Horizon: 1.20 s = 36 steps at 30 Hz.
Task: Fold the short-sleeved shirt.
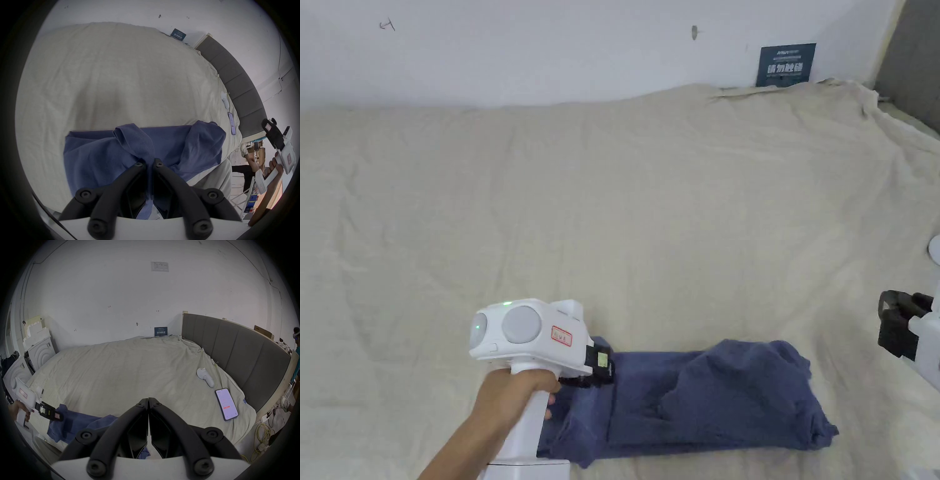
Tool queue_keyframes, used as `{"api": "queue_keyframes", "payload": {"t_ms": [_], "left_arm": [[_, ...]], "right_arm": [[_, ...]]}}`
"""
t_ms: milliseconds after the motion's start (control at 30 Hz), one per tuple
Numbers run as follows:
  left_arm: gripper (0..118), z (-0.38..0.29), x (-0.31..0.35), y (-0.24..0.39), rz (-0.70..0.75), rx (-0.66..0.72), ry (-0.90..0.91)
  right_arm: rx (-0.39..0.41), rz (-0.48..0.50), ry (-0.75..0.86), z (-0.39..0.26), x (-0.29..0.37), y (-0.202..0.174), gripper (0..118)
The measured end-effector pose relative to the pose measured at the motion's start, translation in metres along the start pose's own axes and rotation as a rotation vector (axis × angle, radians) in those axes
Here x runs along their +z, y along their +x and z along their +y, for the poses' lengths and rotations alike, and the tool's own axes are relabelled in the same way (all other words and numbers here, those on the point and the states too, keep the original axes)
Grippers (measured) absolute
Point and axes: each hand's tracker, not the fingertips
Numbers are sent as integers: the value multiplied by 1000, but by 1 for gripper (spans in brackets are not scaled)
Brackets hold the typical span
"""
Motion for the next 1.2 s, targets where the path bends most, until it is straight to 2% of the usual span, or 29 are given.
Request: {"api": "queue_keyframes", "payload": {"t_ms": [67,133,233,267,300,400,567,733,767,800,833,933,967,1033,1200], "left_arm": [[6,-2,-10,5,14,5,-3],[16,-3,-16,6,24,-1,-5],[82,-7,-14,12,15,-39,-1],[107,-7,-11,13,12,-49,10],[118,-9,-8,16,15,-56,30],[118,-8,10,16,20,-77,114],[118,-13,48,3,14,-38,236],[118,-24,67,-26,107,-28,314],[118,-27,69,-31,147,-25,337],[113,-32,68,-35,183,-24,370],[103,-36,68,-37,203,-39,393],[26,-48,61,-43,214,-84,405],[12,-52,56,-43,212,-77,402],[0,-61,48,-44,199,-83,404],[0,-79,12,-37,179,-74,377]], "right_arm": [[-3,-7,1,0,2,3,0],[-7,-11,2,0,3,5,0],[-7,-15,0,-1,4,7,0],[-10,-16,-2,-1,4,8,0],[-15,-17,-2,-1,4,8,0],[-22,-17,-3,-1,4,9,0],[-25,-14,1,0,6,9,0],[-22,-9,3,2,6,7,0],[-20,-6,3,2,6,7,0],[-20,-4,3,2,6,7,0],[-20,-2,3,2,6,6,0],[-20,0,3,2,6,5,0],[-21,1,3,2,6,5,0],[-26,1,3,2,6,5,0],[-35,-1,-6,-1,6,8,0]]}}
